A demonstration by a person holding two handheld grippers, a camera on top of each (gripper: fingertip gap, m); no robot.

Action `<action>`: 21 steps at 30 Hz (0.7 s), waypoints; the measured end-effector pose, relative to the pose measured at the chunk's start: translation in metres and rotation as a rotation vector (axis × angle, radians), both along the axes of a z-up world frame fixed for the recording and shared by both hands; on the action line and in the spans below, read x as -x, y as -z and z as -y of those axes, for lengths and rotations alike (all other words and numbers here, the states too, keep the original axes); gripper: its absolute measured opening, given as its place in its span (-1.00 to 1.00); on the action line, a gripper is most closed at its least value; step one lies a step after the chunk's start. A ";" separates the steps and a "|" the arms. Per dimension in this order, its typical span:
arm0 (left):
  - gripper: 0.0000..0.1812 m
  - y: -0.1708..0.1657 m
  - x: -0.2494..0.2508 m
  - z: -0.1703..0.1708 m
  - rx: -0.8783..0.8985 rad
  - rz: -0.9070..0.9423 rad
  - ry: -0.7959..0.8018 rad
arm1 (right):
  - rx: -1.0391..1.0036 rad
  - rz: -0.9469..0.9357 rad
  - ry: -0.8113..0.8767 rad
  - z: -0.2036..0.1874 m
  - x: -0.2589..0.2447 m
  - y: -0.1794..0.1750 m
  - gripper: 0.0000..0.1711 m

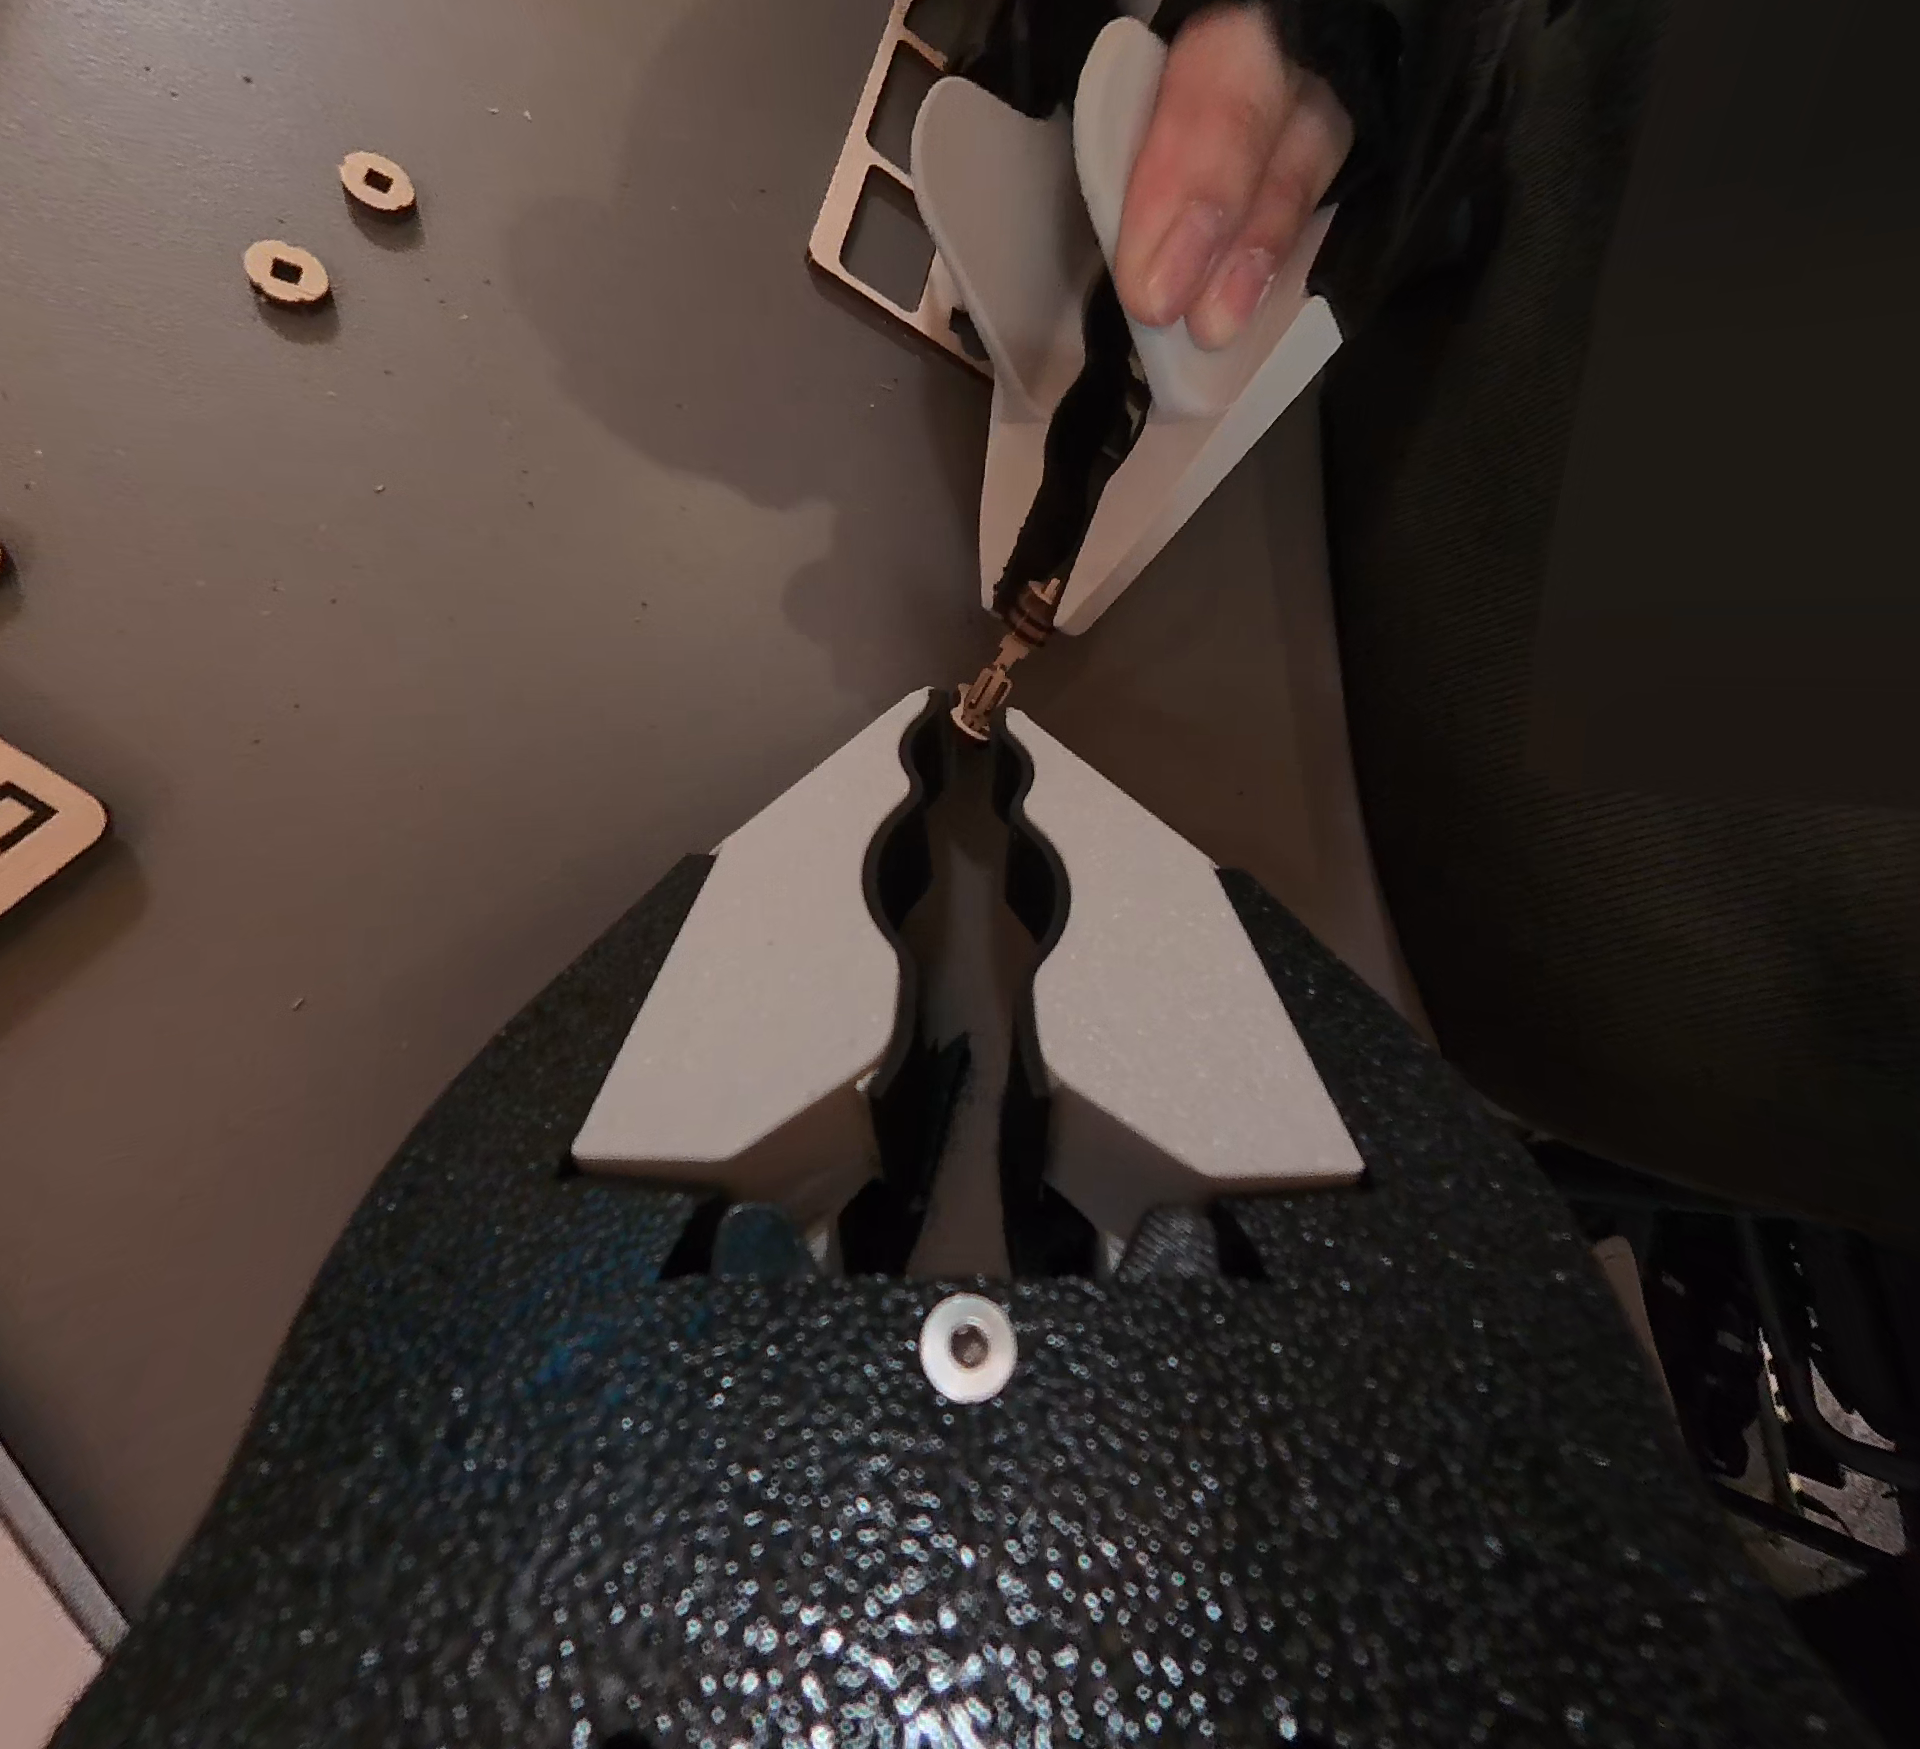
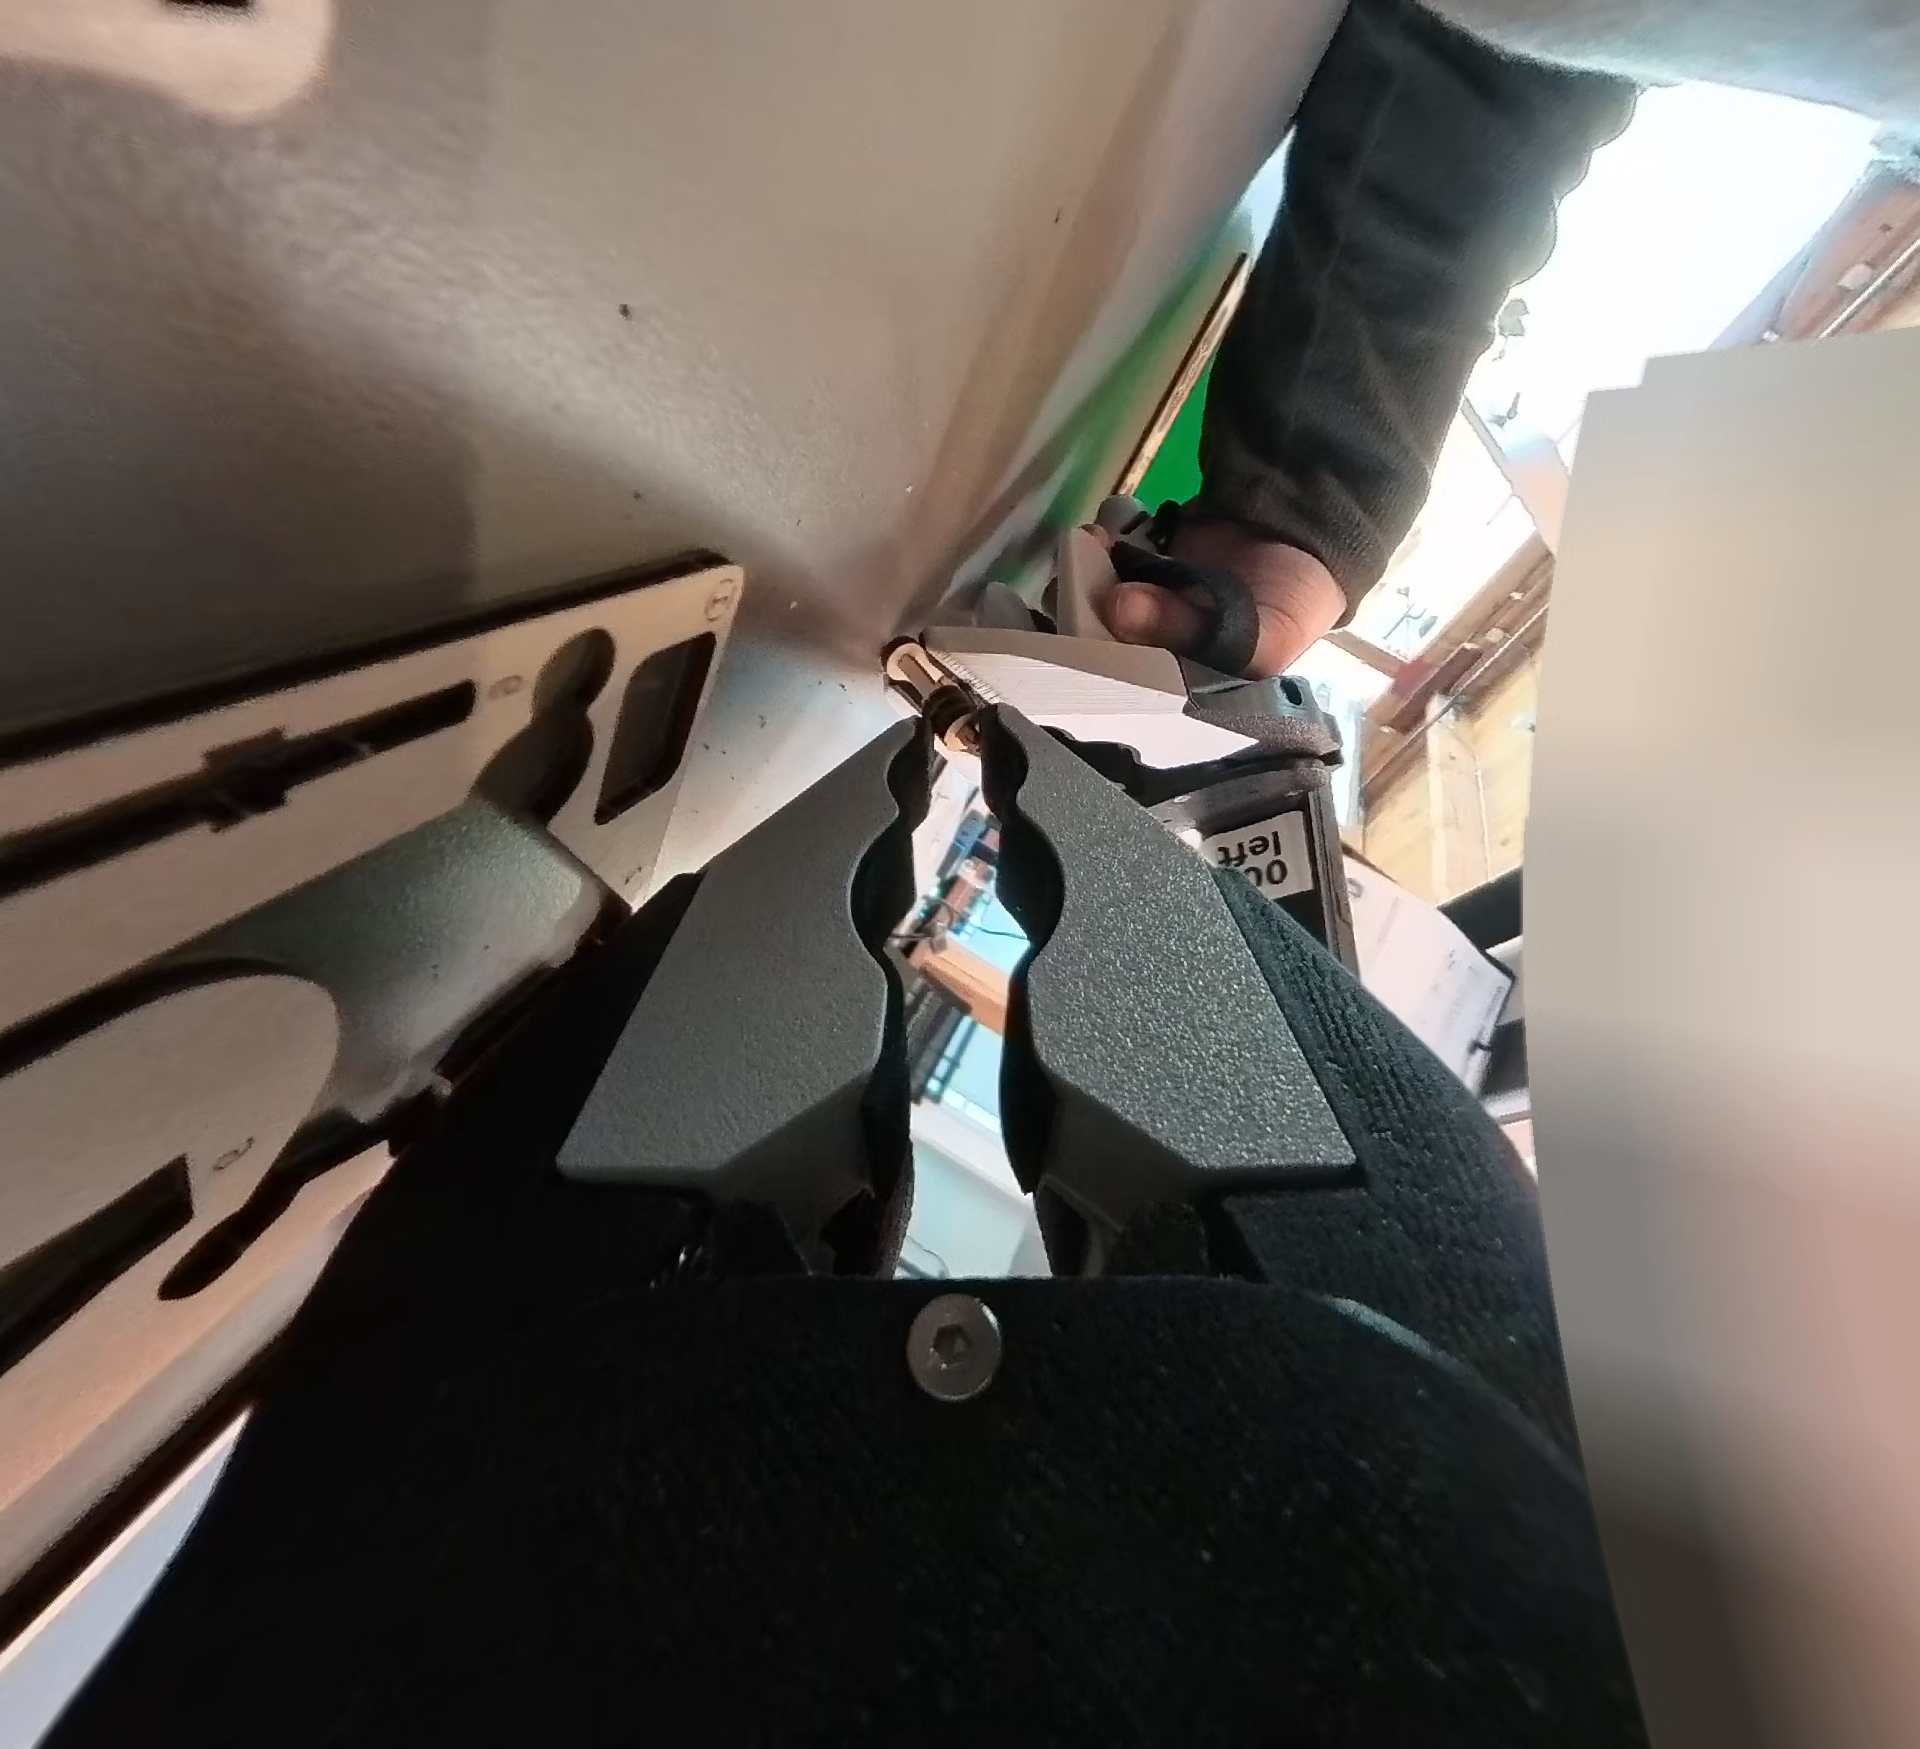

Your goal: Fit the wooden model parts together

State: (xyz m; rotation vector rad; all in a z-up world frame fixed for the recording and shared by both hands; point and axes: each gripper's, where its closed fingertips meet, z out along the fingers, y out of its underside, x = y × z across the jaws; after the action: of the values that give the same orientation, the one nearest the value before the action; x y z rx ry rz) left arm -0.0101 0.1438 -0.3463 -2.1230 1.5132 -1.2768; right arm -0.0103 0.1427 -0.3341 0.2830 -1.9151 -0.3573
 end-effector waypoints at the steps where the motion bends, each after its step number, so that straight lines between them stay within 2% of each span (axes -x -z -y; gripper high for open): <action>1: -0.93 0.000 0.000 0.000 0.000 0.000 0.000 | 0.008 -0.002 0.002 0.000 0.000 0.000 -0.92; 21: -0.93 0.000 0.000 0.000 0.002 0.005 0.005 | 0.103 -0.019 0.041 -0.003 0.003 -0.001 -0.92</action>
State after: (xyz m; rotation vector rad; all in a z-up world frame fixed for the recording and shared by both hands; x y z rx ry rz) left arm -0.0103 0.1442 -0.3466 -2.1176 1.5166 -1.2848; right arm -0.0133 0.1455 -0.3329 0.1719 -1.9161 -0.2861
